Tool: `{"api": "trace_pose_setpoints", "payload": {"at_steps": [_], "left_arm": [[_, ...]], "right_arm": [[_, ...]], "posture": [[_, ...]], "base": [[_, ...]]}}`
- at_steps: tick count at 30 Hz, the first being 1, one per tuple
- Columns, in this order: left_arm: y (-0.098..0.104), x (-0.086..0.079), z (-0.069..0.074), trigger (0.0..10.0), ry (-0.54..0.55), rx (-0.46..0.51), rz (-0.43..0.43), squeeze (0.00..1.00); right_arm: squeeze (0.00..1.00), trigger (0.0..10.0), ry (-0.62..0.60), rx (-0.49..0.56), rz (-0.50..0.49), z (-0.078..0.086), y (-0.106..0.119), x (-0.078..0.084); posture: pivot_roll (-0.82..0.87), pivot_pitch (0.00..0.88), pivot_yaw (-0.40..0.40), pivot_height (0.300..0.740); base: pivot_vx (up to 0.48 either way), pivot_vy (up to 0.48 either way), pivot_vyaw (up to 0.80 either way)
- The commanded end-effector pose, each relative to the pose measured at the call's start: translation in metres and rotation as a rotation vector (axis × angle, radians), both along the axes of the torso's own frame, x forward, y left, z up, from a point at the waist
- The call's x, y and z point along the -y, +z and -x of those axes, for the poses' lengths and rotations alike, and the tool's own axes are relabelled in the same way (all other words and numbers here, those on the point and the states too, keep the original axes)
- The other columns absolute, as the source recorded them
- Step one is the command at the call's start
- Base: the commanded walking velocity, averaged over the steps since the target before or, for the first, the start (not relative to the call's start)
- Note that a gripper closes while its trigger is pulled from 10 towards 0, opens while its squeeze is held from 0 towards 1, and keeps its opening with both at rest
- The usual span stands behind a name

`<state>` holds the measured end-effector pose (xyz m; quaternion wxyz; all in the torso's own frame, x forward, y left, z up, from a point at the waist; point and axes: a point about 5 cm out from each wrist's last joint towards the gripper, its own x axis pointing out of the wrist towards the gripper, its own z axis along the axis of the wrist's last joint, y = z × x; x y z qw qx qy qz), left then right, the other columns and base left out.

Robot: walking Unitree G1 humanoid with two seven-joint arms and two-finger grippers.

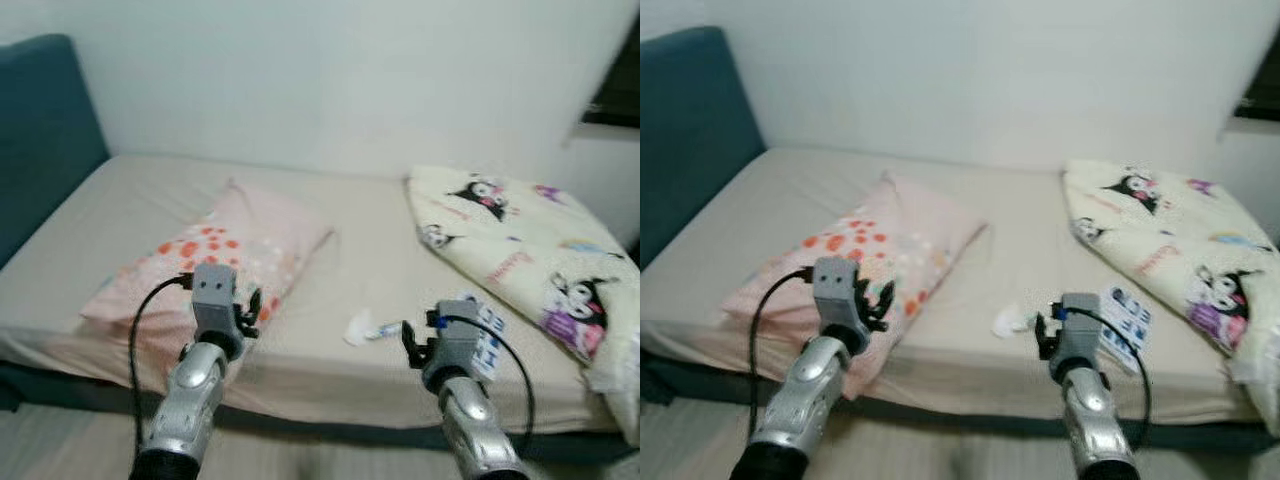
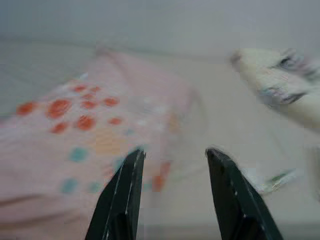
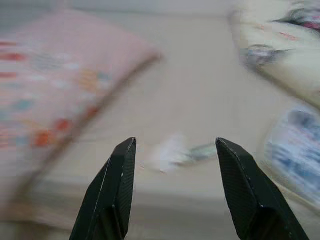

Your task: Clean up the room

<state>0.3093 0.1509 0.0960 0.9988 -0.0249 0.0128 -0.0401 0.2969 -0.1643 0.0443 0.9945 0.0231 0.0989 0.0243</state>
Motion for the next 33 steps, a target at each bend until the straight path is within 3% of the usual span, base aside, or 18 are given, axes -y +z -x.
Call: {"api": "trace_pose_setpoints", "payload": {"at_steps": [1, 4, 23, 33], "left_arm": [[0.0003, 0.0082, -0.0002, 10.0, -0.023, 0.000, 0.015, 0.00], [0.0002, 0.0081, 0.0000, 10.0, -0.023, 0.000, 0.015, 0.00], [0.0051, 0.0140, -0.0035, 10.0, -0.057, 0.015, 0.016, 0.00], [-0.0010, 0.0127, 0.0003, 10.0, -0.098, -0.013, 0.005, 0.00]], "right_arm": [[0.00, 10.0, -0.037, 0.003, 0.013, 0.0018, 0.0004, 0.0138], [0.00, 10.0, -0.037, 0.006, 0.011, 0.0020, 0.0005, 0.0138], [0.00, 10.0, -0.060, 0.002, 0.008, 0.0033, 0.0000, 0.0174], [0.00, 10.0, -0.073, -0.008, -0.001, 0.0065, -0.0031, 0.0162]], "posture": [[0.03, 0.000, -0.053, 0.740], [0.03, 0.000, -0.053, 0.740], [0.02, 0.000, -0.042, 0.740], [0.02, 0.000, -0.032, 0.740]], "base": [[0.349, 0.000, -0.79], [0.349, 0.000, -0.74], [0.344, 0.000, 0.00], [0.000, 0.000, 0.00]]}}
